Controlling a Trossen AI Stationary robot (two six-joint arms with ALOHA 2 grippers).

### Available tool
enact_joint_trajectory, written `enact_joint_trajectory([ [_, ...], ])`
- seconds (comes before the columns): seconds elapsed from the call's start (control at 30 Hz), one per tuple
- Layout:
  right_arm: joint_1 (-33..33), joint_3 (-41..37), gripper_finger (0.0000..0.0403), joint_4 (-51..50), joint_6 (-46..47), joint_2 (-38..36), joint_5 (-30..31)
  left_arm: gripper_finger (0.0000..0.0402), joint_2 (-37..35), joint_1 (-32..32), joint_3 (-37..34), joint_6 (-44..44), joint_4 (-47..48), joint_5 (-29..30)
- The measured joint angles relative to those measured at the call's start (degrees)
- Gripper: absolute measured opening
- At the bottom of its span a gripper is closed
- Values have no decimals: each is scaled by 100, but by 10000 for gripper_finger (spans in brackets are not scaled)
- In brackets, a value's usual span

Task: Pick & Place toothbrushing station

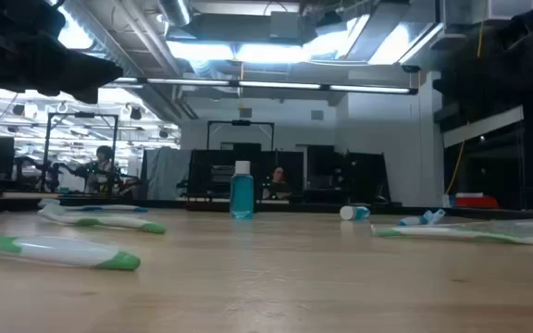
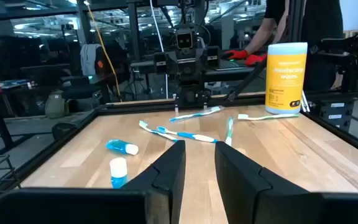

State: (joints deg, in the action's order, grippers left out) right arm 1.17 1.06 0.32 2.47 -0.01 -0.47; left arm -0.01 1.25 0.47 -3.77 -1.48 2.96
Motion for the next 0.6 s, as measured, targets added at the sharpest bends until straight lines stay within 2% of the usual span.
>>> enact_joint_trajectory([
  [0.6, 1, 1, 228, 0, 1, 0, 0, 82, 0, 0, 0, 0, -2, 0],
])
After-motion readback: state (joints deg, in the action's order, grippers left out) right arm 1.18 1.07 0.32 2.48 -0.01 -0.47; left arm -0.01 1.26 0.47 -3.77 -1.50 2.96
